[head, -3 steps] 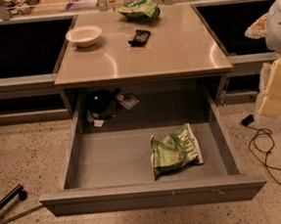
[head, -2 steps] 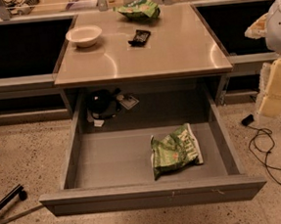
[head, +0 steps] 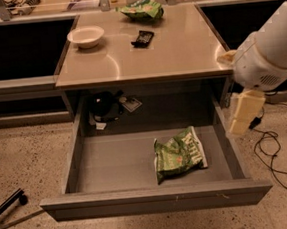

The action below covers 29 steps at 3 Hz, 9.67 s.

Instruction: Pick green jalapeno chip bag from top drawer and place on counter

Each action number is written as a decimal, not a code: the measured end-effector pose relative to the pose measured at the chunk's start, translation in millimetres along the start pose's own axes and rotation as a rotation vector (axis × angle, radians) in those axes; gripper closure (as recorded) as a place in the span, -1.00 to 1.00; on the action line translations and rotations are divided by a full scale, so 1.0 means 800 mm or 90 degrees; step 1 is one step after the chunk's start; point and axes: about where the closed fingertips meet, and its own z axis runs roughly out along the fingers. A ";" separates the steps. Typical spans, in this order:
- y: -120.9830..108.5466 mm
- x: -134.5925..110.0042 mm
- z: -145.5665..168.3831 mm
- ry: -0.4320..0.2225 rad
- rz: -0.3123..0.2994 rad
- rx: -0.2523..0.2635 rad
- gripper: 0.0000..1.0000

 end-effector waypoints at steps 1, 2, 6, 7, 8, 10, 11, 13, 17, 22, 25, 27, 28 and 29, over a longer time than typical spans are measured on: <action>-0.012 -0.008 0.105 -0.051 -0.026 -0.017 -1.00; -0.026 -0.015 0.214 -0.076 -0.040 -0.040 -1.00; 0.017 -0.016 0.309 -0.124 -0.016 -0.101 -1.00; 0.034 -0.013 0.330 -0.132 -0.010 -0.128 -1.00; 0.048 -0.013 0.352 -0.141 -0.011 -0.156 -1.00; 0.058 -0.011 0.383 -0.152 -0.010 -0.182 -0.63; 0.058 -0.011 0.383 -0.152 -0.010 -0.182 -0.18; 0.031 -0.032 0.326 -0.170 -0.009 -0.170 0.78; -0.075 -0.153 0.148 -0.199 -0.106 -0.135 1.00; -0.350 -0.254 0.058 -0.057 -0.120 0.288 1.00; -0.343 -0.142 0.180 0.048 0.015 0.139 1.00; -0.314 -0.118 0.210 0.020 0.024 0.076 1.00; -0.314 -0.118 0.210 0.020 0.024 0.076 0.62; -0.314 -0.118 0.210 0.020 0.024 0.076 0.16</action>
Offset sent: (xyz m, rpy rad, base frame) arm 0.1099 0.0758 -0.2090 0.1124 0.0382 0.1462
